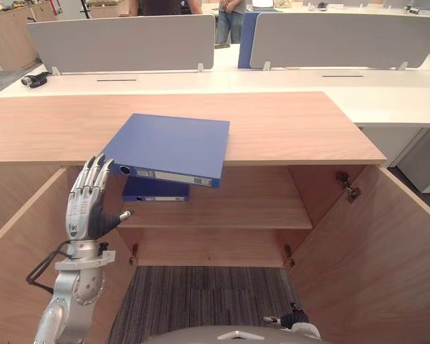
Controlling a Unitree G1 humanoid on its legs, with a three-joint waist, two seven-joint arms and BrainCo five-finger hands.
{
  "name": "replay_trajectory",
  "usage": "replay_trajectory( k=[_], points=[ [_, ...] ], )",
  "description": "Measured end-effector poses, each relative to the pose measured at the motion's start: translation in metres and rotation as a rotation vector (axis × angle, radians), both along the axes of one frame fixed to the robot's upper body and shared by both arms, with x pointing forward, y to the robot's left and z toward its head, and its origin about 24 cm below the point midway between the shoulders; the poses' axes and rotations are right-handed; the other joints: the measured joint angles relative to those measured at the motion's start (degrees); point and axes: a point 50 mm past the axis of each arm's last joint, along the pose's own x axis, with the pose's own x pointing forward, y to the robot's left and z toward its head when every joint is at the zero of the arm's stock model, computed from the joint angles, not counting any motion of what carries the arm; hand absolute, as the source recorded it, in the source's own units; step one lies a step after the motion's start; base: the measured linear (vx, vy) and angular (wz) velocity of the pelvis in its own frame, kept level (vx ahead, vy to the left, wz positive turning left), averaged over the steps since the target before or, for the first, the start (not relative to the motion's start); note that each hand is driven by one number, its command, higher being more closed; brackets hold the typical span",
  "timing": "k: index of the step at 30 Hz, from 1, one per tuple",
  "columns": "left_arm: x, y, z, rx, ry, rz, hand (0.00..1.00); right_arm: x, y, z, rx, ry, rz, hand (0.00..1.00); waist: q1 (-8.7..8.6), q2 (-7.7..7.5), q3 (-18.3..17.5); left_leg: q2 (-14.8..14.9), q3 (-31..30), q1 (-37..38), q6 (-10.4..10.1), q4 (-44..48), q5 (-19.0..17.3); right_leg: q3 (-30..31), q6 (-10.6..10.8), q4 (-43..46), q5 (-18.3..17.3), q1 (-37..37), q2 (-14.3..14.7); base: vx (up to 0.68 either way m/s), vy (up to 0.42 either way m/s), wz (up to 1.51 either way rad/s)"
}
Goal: Walk over to the cabinet, pick up the folder, carry it to the office cabinet, place the folder inside the office cabinet, then close the office cabinet door
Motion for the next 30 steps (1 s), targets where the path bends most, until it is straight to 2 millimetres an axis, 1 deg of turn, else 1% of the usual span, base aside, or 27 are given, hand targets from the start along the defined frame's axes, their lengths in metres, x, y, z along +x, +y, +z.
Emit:
replay_trajectory(
  k=[2, 6, 11, 18, 24, 30],
  points=[
    [0.004, -0.002, -0.006, 0.004, 0.025, -0.004, 0.00, 0.000, 0.000, 0.000, -0.001, -0.001, 0.000, 0.00, -0.16, 0.05, 0.0, 0.1, 0.5, 0.0, 0.0, 0.0, 0.0, 0.5, 0.2, -0.3, 0.5, -0.1, 0.2, 0.05, -0.004, -0.15],
    [0.014, -0.009, -0.022, 0.010, 0.094, -0.022, 0.00, 0.000, -0.001, 0.000, -0.003, 0.000, -0.001, 0.00, -1.06, -0.01, 0.1, 0.2, 0.4, -0.1, 0.1, 0.0, -0.1, 0.7, 0.1, -0.9, 0.8, -0.1, 0.4, 0.02, -0.010, -0.06],
    [0.020, -0.010, -0.033, 0.021, 0.140, -0.014, 0.00, 0.000, -0.002, 0.000, -0.004, 0.002, -0.001, 0.00, -1.88, -0.13, 0.2, 0.2, 0.5, -0.1, 0.2, 0.0, -0.2, 0.8, 0.0, -1.3, 1.0, 0.0, 0.4, 0.00, -0.002, -0.01],
    [0.031, -0.014, -0.033, 0.062, 0.140, 0.001, 0.00, -0.001, -0.003, 0.000, -0.006, 0.003, -0.003, 0.00, -2.38, -0.28, 0.3, 0.2, 1.2, -0.1, 0.1, -0.1, -0.2, 1.8, 0.1, -2.0, 1.7, -0.2, 0.4, -0.04, -0.001, -0.06],
    [0.033, -0.017, -0.032, 0.092, 0.117, 0.009, 0.00, -0.001, -0.004, 0.000, -0.005, 0.008, -0.009, 0.00, -3.30, -0.40, 0.4, 0.1, 1.4, -0.8, 0.1, -0.1, -0.3, 2.1, 0.1, -2.2, 1.8, -1.0, 0.4, -0.02, -0.001, -0.02],
    [0.039, -0.020, -0.030, 0.116, 0.098, 0.004, 0.00, -0.003, -0.006, 0.000, -0.005, 0.009, -0.036, 0.00, -3.53, -0.44, 0.4, 0.2, 1.9, -0.8, 0.0, -0.1, -0.4, 2.5, 0.2, -2.2, 2.0, -1.3, 0.4, 0.00, -0.002, -0.03]
  ],
)
